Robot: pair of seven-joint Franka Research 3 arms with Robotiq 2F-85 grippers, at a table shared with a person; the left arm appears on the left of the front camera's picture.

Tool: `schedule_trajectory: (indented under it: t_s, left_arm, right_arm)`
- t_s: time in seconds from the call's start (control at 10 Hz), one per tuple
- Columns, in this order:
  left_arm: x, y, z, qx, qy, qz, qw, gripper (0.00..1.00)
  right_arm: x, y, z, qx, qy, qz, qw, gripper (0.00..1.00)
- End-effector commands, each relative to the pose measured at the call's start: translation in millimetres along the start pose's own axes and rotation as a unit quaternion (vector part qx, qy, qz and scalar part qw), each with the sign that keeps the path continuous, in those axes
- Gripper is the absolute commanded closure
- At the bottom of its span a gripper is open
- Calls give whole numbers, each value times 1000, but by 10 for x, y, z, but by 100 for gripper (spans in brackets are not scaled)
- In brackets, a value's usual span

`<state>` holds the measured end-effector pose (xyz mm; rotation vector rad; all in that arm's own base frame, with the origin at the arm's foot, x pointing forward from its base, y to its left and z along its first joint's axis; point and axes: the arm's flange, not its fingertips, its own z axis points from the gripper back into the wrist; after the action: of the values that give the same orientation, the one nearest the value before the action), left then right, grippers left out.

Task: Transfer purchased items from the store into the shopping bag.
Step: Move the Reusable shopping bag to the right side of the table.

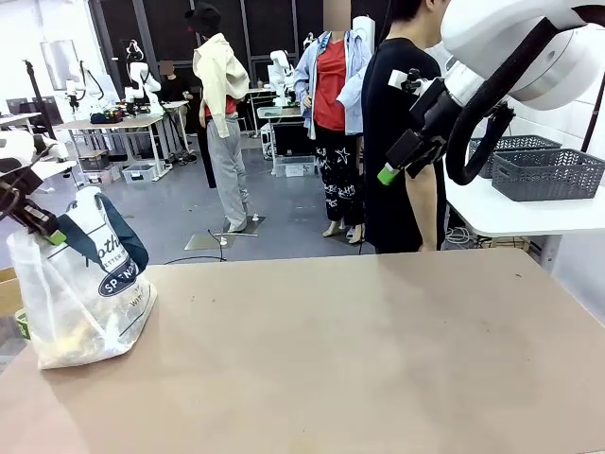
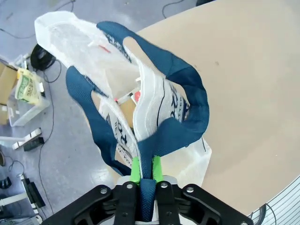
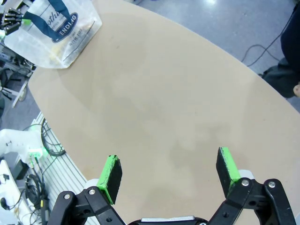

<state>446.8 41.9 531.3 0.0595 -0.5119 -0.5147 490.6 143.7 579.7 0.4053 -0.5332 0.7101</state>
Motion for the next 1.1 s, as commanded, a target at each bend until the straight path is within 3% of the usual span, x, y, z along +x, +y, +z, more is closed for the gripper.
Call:
schedule_trajectory:
  t_s: [0.0,0.2,1.0]
  left_arm:
    - [129,22,118,-7,-4,-25,1000,34]
    - [233,47,231,-2,-10,-36,999,0]
    - [425,129,447,-7,-31,-41,999,0]
  right_arm:
    - [-1,-1,0,0,0,0,1000,0]
    - [-1,-1,0,0,0,0,1000,0]
    - [-1,-1,0,0,0,0,1000,0]
